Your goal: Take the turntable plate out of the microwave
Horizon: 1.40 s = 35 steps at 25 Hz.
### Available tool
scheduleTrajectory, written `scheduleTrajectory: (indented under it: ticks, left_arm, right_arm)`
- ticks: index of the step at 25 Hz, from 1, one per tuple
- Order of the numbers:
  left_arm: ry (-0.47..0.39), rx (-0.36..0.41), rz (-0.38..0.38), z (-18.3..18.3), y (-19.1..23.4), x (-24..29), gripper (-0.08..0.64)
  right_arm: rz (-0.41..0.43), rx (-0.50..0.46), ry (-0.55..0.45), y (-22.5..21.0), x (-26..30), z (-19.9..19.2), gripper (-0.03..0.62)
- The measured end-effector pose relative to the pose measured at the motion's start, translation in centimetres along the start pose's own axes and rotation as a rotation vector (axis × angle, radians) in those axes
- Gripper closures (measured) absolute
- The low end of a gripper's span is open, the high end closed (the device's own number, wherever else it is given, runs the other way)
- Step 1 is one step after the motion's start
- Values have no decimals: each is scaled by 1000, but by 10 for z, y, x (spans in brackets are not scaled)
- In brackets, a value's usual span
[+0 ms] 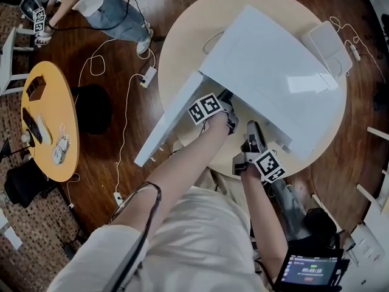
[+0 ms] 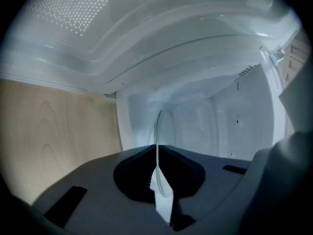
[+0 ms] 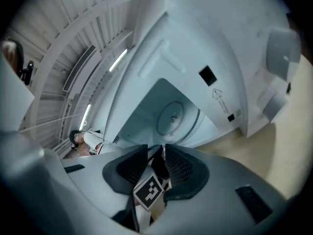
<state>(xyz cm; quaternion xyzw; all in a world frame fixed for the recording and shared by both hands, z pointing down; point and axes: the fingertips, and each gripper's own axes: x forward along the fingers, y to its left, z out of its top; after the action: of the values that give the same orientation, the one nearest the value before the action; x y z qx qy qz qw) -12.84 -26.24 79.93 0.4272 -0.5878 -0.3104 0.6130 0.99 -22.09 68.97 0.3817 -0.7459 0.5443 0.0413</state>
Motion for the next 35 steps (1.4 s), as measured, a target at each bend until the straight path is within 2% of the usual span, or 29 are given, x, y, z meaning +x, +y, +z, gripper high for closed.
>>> scheduleTrajectory:
  ticks: [3,5,18,23,29,35]
  left_arm:
    - [6,-3,-10,-1,0,-1,535]
    - [11,-4,-17,-2,1,-2,535]
    - [24,-26,-44,-2,-8,-5,536]
    - [36,-30,-39,-5,-10,-5,537]
    - [40,-27,-47,-2,-19,-9,537]
    - [47,-28,-37,0,-9,-5,537]
  right_arm:
    - [-23,110,-39,-18,9,-6,494]
    - [-35,146,-58,-28,14,-9,494]
    - [-49,154,-76,-35,30,-2,494]
    - [-16,245,-64,-41,40,-5,494]
    - [-8,314,-123,-49,48,3,494]
    - [31,449,-167,-70,69,-1,494]
